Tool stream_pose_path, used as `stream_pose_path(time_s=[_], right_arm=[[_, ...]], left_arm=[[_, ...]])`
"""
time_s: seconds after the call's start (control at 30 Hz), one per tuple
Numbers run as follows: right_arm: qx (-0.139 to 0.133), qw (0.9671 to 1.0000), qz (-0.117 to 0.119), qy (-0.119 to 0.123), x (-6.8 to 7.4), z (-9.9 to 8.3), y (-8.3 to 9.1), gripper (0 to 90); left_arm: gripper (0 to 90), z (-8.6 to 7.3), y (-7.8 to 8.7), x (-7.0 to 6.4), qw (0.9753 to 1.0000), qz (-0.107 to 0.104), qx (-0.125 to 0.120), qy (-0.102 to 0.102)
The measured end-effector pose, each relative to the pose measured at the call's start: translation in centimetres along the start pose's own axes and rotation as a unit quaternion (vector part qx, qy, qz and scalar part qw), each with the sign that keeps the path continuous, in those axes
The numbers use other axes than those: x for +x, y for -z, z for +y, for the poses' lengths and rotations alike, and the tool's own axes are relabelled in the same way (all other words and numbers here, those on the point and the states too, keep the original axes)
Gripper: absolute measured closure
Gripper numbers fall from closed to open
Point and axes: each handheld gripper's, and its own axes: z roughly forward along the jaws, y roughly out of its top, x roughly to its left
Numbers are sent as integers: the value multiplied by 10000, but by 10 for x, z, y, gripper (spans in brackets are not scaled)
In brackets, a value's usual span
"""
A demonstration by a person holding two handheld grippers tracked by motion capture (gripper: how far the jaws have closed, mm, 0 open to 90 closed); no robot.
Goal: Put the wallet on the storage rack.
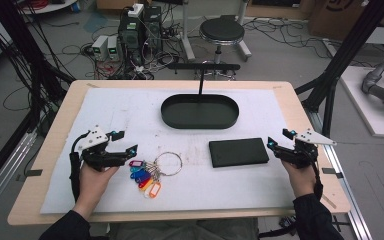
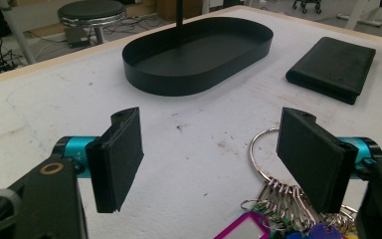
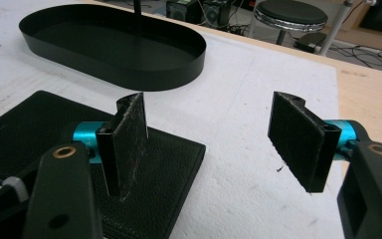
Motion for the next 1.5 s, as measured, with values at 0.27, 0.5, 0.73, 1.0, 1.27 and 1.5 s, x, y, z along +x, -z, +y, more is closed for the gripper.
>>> stream_pose_path(time_s=[0.27,0.5,0.73,1.0,1.27,1.5], right_arm=[[7,10000,-67,29,-3,-3,3,320],[58,10000,-56,36,-3,-4,2,320],[82,9999,-48,81,-2,-4,0,320],[147,9999,-5,86,-2,-4,-2,319],[497,9985,188,146,0,-6,-16,315],[688,9973,234,49,-5,-5,-34,378]], left_arm=[[217,2,-7,1,9999,27,15,128],[220,3,-14,-3,10000,3,43,69],[235,10,-27,-11,9995,-271,118,-112],[231,11,-38,-21,9987,-331,228,-325],[231,10,-45,-28,9976,-391,352,-445],[231,9,-46,-31,9973,-418,383,-460]])
